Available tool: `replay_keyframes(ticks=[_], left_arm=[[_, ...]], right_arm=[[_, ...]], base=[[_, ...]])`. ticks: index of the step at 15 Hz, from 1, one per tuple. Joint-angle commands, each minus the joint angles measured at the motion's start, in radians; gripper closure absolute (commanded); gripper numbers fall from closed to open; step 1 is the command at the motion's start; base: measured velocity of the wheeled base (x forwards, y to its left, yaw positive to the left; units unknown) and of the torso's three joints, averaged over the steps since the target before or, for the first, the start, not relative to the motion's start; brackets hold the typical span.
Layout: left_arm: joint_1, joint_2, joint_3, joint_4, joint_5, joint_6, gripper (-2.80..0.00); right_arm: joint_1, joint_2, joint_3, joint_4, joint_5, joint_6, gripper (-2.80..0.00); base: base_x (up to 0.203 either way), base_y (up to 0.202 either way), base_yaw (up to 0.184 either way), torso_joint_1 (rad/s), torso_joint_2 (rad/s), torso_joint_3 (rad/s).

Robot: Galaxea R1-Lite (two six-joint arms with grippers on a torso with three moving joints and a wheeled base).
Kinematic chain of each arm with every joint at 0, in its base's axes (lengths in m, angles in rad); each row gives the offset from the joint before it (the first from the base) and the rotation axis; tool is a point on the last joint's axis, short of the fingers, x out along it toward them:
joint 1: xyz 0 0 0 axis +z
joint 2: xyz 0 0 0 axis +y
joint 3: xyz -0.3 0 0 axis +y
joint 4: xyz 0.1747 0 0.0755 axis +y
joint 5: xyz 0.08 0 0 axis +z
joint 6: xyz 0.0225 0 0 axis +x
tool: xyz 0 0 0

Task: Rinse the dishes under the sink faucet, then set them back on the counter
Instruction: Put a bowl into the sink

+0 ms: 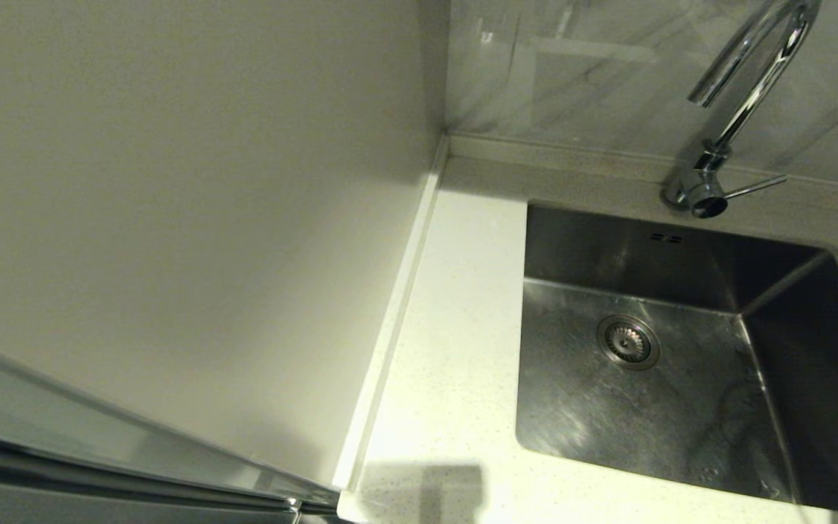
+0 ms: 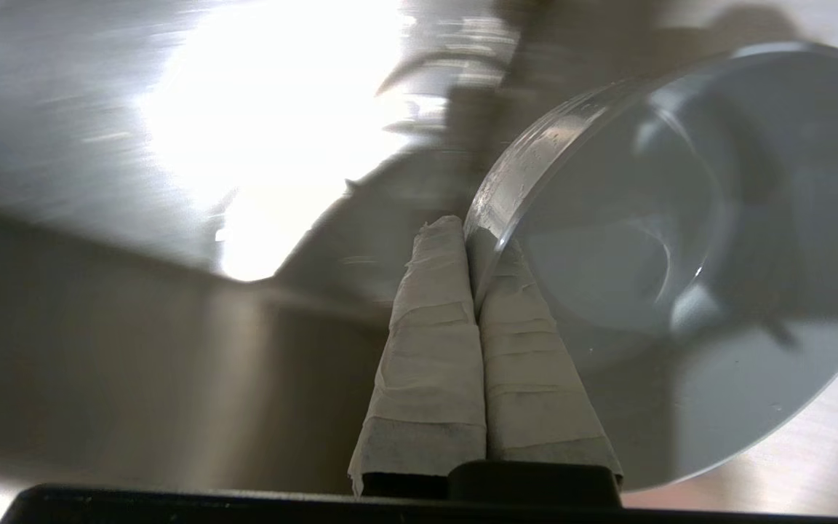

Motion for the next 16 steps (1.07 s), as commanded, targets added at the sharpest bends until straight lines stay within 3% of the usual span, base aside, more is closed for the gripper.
replay_keyframes(ticks=[1, 5, 8, 11, 16], left_arm=[[-0.001, -0.003, 0.000, 0.000, 0.001, 0.000, 0.00], [-0.001, -0.004, 0.000, 0.000, 0.000, -0.001, 0.00], [-0.001, -0.003, 0.000, 0.000, 0.000, -0.001, 0.00], [0.000, -0.003, 0.000, 0.000, 0.000, -0.001, 0.00], [0.000, -0.003, 0.000, 0.000, 0.000, -0.001, 0.00]], right_arm=[[0.100, -0.112, 0.088, 0.001, -0.001, 0.011, 0.00], [0.315, -0.139, 0.193, -0.035, -0.106, 0.030, 0.00], [0.459, -0.066, 0.245, -0.229, -0.277, 0.124, 0.00], [0.536, 0.012, 0.350, -0.468, -0.413, 0.172, 0.00], [0.574, 0.226, 0.446, -0.869, -0.563, 0.184, 0.00]], base=[[0.000, 0.000, 0.000, 0.000, 0.00, 0.000], [0.000, 0.000, 0.000, 0.000, 0.00, 0.000], [0.000, 0.000, 0.000, 0.000, 0.00, 0.000], [0.000, 0.000, 0.000, 0.000, 0.00, 0.000], [0.000, 0.000, 0.000, 0.000, 0.00, 0.000]])
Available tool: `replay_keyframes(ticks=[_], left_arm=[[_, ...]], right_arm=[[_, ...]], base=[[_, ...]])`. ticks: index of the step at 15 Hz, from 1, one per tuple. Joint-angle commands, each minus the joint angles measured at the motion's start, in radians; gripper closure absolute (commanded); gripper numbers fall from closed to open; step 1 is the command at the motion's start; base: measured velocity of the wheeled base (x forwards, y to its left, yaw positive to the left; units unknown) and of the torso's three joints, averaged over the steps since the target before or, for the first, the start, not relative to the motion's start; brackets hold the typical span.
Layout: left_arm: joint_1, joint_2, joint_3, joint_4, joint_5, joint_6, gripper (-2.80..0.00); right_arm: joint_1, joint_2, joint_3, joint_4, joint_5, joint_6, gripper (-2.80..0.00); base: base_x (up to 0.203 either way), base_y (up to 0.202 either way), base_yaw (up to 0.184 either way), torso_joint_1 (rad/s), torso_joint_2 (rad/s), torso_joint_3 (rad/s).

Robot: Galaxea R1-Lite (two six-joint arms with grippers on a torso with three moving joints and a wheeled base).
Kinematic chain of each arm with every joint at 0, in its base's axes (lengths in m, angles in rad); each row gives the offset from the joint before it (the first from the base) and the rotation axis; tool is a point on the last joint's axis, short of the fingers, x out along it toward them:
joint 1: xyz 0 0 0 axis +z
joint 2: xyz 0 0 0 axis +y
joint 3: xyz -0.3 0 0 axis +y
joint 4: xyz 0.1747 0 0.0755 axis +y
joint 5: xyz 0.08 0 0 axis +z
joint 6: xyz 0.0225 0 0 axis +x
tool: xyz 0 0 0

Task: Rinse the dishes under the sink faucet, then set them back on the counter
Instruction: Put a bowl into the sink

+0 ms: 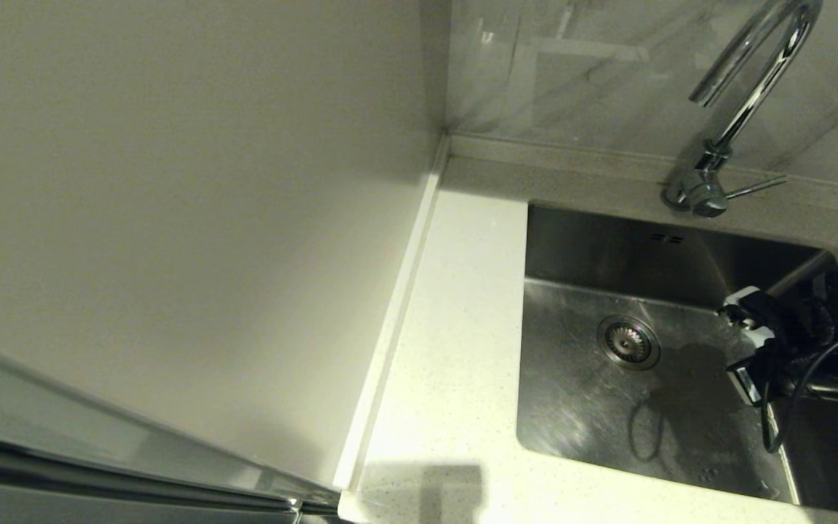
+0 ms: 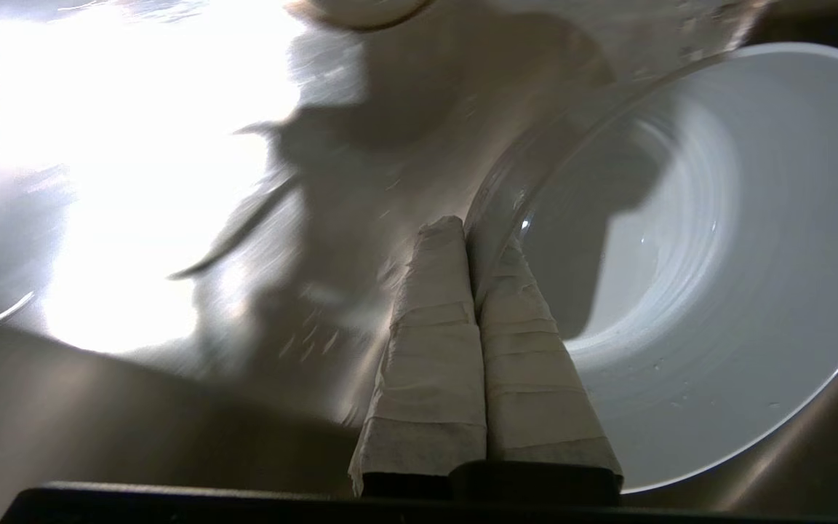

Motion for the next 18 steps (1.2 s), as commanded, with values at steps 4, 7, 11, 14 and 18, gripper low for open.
replay_keyframes(ticks=[4, 7, 11, 14, 18], left_arm=[[0.000, -0.003, 0.000, 0.000, 0.000, 0.000, 0.00], [-0.001, -0.003, 0.000, 0.000, 0.000, 0.000, 0.00], [-0.001, -0.003, 0.000, 0.000, 0.000, 0.000, 0.00], [0.000, -0.005, 0.000, 0.000, 0.000, 0.000, 0.00], [0.000, -0.003, 0.000, 0.000, 0.000, 0.001, 0.00]], right_arm=[[0.031, 0.228, -0.031, -0.207, -0.115, 0.067, 0.00], [0.060, 0.314, -0.124, -0.211, -0.170, 0.131, 0.00], [0.080, 0.442, -0.281, -0.202, -0.226, 0.214, 0.00], [0.081, 0.463, -0.338, -0.140, -0.231, 0.256, 0.00], [0.081, 0.508, -0.395, -0.119, -0.231, 0.264, 0.00]], base=[[0.000, 0.000, 0.000, 0.000, 0.00, 0.000], [0.000, 0.000, 0.000, 0.000, 0.00, 0.000], [0.000, 0.000, 0.000, 0.000, 0.00, 0.000], [0.000, 0.000, 0.000, 0.000, 0.00, 0.000], [0.000, 0.000, 0.000, 0.000, 0.00, 0.000]])
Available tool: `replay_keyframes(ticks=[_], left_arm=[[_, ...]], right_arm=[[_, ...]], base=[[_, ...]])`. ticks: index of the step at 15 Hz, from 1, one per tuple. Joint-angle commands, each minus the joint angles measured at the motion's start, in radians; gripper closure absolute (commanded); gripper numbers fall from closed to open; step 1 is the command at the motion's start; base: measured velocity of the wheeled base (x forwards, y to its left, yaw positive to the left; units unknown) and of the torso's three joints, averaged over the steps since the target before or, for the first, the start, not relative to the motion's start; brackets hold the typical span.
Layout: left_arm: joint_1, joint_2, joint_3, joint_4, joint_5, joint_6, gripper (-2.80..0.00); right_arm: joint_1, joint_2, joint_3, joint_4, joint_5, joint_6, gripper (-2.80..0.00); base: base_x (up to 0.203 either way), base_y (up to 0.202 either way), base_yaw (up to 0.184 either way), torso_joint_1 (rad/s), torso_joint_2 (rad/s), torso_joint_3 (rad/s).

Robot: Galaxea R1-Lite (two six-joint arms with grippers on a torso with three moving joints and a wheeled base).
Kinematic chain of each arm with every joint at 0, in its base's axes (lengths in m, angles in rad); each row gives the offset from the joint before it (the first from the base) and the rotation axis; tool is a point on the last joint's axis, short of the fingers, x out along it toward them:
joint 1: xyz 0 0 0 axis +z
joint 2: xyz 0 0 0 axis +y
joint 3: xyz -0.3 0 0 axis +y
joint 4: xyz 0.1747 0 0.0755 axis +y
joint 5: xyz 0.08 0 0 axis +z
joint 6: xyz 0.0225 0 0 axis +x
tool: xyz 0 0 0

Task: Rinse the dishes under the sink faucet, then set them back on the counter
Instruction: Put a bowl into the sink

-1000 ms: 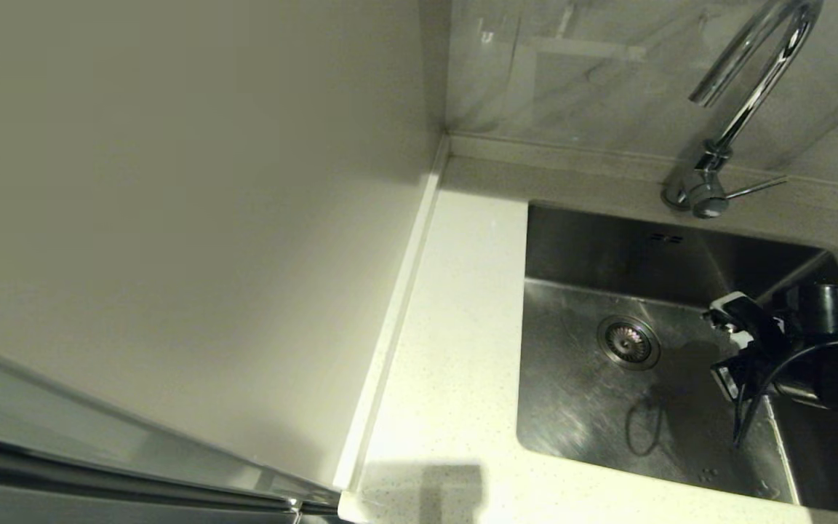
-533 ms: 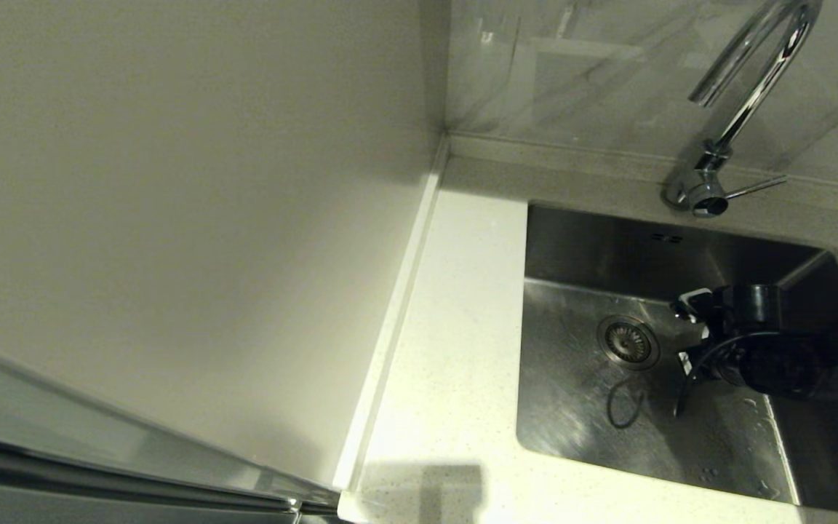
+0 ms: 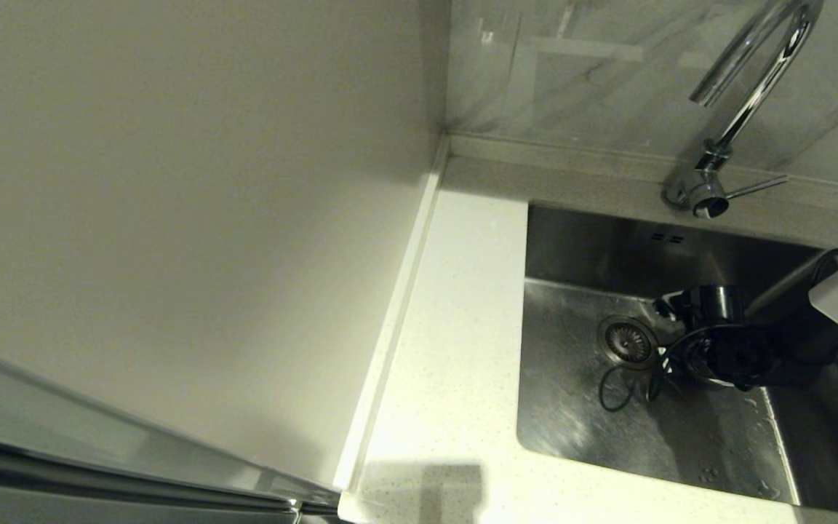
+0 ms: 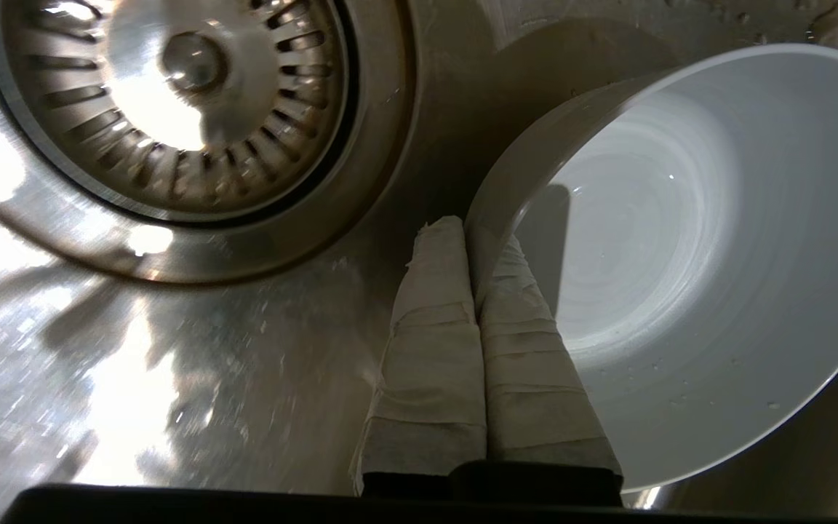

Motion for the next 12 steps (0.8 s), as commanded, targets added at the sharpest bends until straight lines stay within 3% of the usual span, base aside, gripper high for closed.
replay_keyframes(ticks=[1, 3, 4, 12], left_arm=[[0.000, -0.003, 0.000, 0.000, 0.001, -0.001, 0.00], [0.000, -0.003, 0.000, 0.000, 0.001, -0.001, 0.00], [0.000, -0.004, 0.000, 0.000, 0.001, -0.001, 0.00], [0.000, -0.003, 0.000, 0.000, 0.001, 0.000, 0.00]], right_arm=[[-0.001, 0.034, -0.020, -0.003, -0.001, -0.002, 0.00], [-0.001, 0.043, -0.025, -0.003, -0.004, 0.000, 0.00], [-0.001, 0.042, -0.024, -0.003, -0.012, 0.013, -2.80], [-0.015, -0.260, 0.126, -0.001, -0.011, 0.031, -2.80]], base=[[0.000, 0.000, 0.000, 0.000, 0.00, 0.000], [0.000, 0.000, 0.000, 0.000, 0.00, 0.000], [0.000, 0.000, 0.000, 0.000, 0.00, 0.000], [0.000, 0.000, 0.000, 0.000, 0.00, 0.000]])
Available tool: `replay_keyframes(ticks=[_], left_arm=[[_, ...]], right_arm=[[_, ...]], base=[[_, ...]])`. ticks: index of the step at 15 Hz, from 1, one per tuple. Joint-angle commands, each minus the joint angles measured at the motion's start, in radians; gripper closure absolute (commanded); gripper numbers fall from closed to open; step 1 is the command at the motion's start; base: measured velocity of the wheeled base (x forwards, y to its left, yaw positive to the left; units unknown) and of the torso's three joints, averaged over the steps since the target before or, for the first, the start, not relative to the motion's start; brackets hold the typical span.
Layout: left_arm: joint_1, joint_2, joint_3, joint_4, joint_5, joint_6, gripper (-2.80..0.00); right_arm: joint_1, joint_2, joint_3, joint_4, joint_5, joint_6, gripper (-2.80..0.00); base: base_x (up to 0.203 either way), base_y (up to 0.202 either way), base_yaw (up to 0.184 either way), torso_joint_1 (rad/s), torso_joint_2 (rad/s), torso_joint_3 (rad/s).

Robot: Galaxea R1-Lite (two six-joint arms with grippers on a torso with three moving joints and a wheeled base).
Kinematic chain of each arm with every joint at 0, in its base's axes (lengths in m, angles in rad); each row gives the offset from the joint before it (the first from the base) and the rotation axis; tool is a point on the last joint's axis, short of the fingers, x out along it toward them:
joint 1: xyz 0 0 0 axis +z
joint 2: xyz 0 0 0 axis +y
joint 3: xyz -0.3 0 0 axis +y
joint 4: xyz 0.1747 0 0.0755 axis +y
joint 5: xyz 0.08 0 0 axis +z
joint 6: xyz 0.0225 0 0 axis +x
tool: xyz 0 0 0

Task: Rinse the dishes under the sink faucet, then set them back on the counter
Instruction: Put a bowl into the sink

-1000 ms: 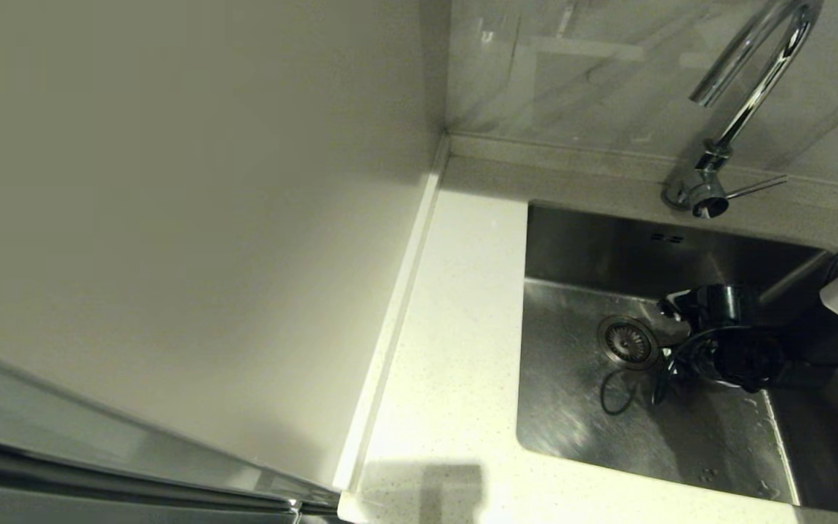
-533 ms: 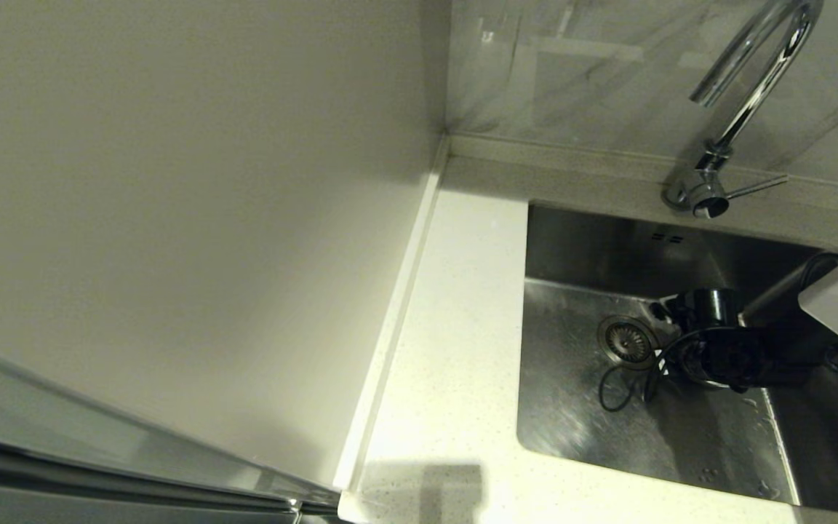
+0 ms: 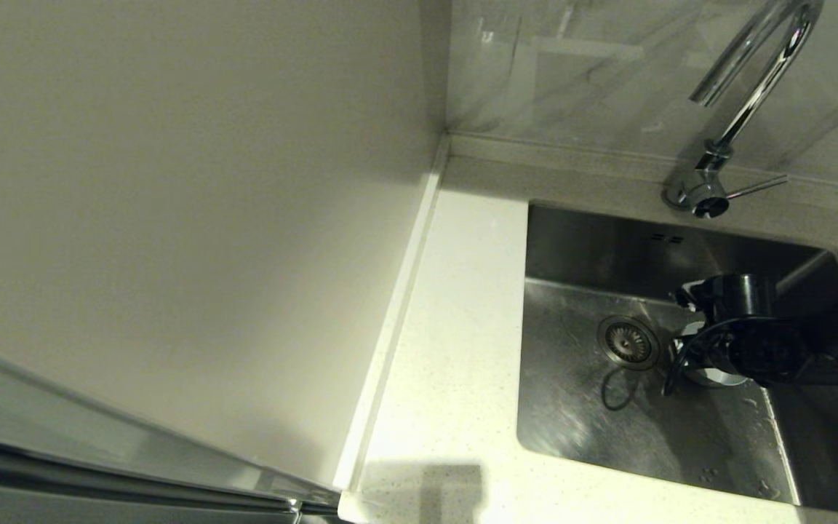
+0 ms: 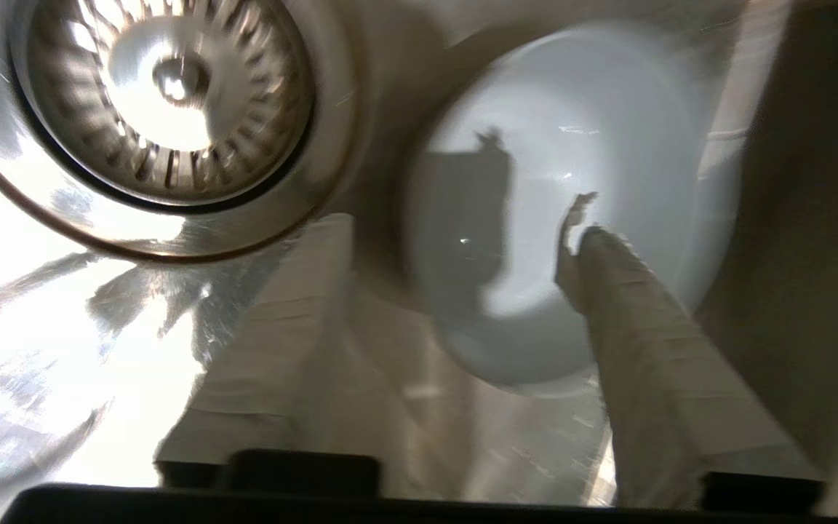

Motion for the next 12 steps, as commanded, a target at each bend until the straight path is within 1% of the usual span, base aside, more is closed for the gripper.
replay_keyframes(ticks=[1, 4, 7, 8, 10, 12], left_arm=[[0.000, -0.004, 0.000, -0.001, 0.000, 0.000, 0.00], [0.000, -0.003, 0.000, -0.001, 0.000, -0.001, 0.00], [0.001, -0.003, 0.000, -0.001, 0.000, 0.000, 0.00], [0.001, -0.003, 0.000, -0.001, 0.002, -0.001, 0.00], [-0.001, -0.003, 0.000, -0.001, 0.000, -0.001, 0.00], [0.001, -0.003, 0.000, -0.001, 0.000, -0.001, 0.00]], right_arm=[[-0.008, -0.179, 0.041, 0.010, -0.001, -0.001, -2.80], [-0.030, -0.392, 0.075, 0.119, 0.008, 0.018, -2.80], [-0.054, -0.608, 0.119, 0.221, 0.039, 0.037, -2.80], [-0.071, -0.679, 0.123, 0.290, 0.045, 0.040, -2.80], [-0.140, -0.773, 0.103, 0.520, 0.029, 0.043, -2.80], [-0.268, -0.803, 0.030, 0.714, 0.004, 0.045, -2.80]], base=[[0.000, 0.000, 0.000, 0.000, 0.00, 0.000], [0.000, 0.000, 0.000, 0.000, 0.00, 0.000], [0.000, 0.000, 0.000, 0.000, 0.00, 0.000], [0.000, 0.000, 0.000, 0.000, 0.00, 0.000], [0.000, 0.000, 0.000, 0.000, 0.00, 0.000], [0.000, 0.000, 0.000, 0.000, 0.00, 0.000]])
